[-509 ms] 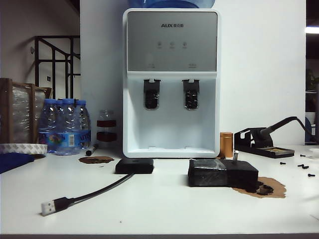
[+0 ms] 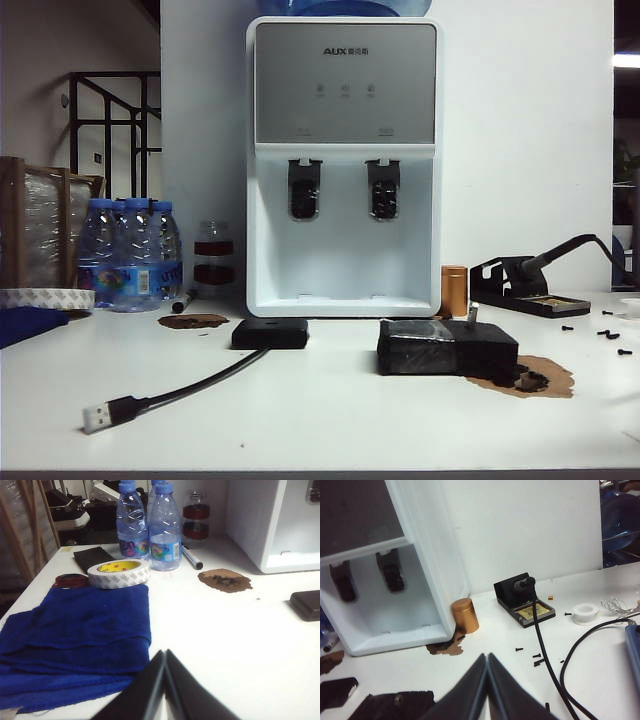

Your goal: Take the USB flash drive out of the black sponge and insert it into the slot on top of the black USB adpator box.

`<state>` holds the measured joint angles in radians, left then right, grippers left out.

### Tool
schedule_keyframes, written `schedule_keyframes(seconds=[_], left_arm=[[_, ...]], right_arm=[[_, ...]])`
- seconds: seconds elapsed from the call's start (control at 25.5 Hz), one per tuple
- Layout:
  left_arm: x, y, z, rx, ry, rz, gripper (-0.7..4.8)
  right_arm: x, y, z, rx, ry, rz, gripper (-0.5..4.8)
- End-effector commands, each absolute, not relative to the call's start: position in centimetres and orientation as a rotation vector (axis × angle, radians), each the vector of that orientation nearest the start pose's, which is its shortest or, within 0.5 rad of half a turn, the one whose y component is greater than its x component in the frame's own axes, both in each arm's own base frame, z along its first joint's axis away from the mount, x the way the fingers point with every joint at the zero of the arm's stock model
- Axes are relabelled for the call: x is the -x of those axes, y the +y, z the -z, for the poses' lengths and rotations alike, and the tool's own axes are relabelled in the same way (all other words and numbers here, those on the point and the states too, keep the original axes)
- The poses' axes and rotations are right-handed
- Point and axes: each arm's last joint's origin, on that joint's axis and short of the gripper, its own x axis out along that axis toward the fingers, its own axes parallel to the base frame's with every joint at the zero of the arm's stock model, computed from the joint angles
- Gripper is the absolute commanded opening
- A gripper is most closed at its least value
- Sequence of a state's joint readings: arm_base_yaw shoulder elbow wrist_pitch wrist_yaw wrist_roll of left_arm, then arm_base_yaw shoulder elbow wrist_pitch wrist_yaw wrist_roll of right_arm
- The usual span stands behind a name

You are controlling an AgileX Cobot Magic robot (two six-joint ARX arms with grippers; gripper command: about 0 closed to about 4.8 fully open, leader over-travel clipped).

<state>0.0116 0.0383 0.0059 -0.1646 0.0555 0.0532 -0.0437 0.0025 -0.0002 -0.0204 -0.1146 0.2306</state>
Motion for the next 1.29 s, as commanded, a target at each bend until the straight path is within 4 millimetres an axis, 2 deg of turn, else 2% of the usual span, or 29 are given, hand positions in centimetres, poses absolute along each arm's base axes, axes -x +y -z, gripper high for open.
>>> schedule_keyframes(seconds=[0.04, 0.2, 0.23, 0.27, 0.35, 0.43, 0.47, 0.51, 0.55, 0.59, 0.67, 0.78, 0.86, 0.94, 1.1, 1.17, 1.21, 1.25, 1.29], left_arm=[[-9.8, 0.0, -14.5, -0.053, 0.21, 0.047, -0.04], [-9.9, 0.0, -15.0, -0.056, 0.163, 0.044, -0.04], [-10.0, 0.0, -15.8, -0.058, 0.077, 0.042, -0.04], [-10.0, -0.1, -17.1, -0.062, -0.053, 0.051, -0.04], [-9.6, -0.3, -19.3, -0.075, -0.206, 0.12, -0.04], [-9.1, -0.5, -21.1, -0.063, -0.241, 0.182, -0.04], [-8.6, -0.6, -22.8, -0.043, -0.274, 0.224, -0.04], [-8.1, -0.7, -23.9, -0.032, -0.304, 0.26, -0.04], [-7.5, -0.9, -25.9, -0.027, -0.352, 0.329, -0.04], [-7.3, -1.0, -26.9, -0.036, -0.368, 0.37, -0.04], [-7.0, -1.3, -29.2, -0.061, -0.386, 0.474, -0.04], [-7.8, -1.5, -32.4, -0.089, -0.391, 0.592, -0.04], [-9.2, -1.7, -34.0, -0.101, -0.381, 0.656, -0.04], [-11.5, -1.8, -35.2, -0.103, -0.36, 0.718, -0.04], [-16.6, -2.6, -35.5, -0.07, -0.323, 0.854, -0.04], [-19.7, -3.9, -34.4, -0.066, -0.31, 0.931, -0.04], [-22.4, -5.4, -32.9, -0.068, -0.275, 0.98, -0.04], [-24.9, -6.6, -31.0, -0.083, -0.226, 1.029, -0.04], [-26.2, -7.4, -29.8, -0.097, -0.2, 1.075, -0.04]], right_arm=[[-9.7, 0.0, -17.0, -0.243, -0.05, -0.125, 0.0], [-9.0, 0.3, -20.3, -0.287, -0.197, -0.224, 0.11], [-8.1, 0.3, -23.0, -0.272, -0.262, -0.233, 0.41], [-7.3, 0.3, -25.1, -0.23, -0.294, -0.235, 0.43], [-6.6, 0.5, -28.2, -0.122, -0.286, -0.265, 1.03], [-7.0, 0.7, -30.1, -0.069, -0.222, -0.308, 1.21], [-7.8, 0.7, -31.4, -0.016, -0.139, -0.33, 2.03], [-8.5, 0.7, -31.9, 0.018, -0.078, -0.33, 2.34], [-9.7, 0.6, -32.6, 0.07, -0.003, -0.316, 2.47], [-10.4, 0.5, -32.8, 0.075, 0.018, -0.286, 2.47], [-11.4, 0.3, -33.1, 0.074, 0.028, -0.223, 2.47], [-11.8, 0.0, -33.5, 0.048, -0.019, -0.083, 2.47], [-11.9, 0.1, -33.9, -0.004, -0.068, -0.014, 2.47], [-11.7, 0.4, -34.3, -0.025, -0.144, 0.019, 2.47], [-11.7, 1.8, -34.5, -0.082, -0.301, -0.101, 2.47], [-12.0, 2.9, -34.1, -0.109, -0.368, -0.179, 2.46], [-12.7, 4.1, -33.1, -0.122, -0.365, -0.226, 2.45], [-13.8, 5.5, -31.8, -0.102, -0.29, -0.235, 2.45], [-14.4, 6.6, -30.8, -0.067, -0.24, -0.25, 2.44]])
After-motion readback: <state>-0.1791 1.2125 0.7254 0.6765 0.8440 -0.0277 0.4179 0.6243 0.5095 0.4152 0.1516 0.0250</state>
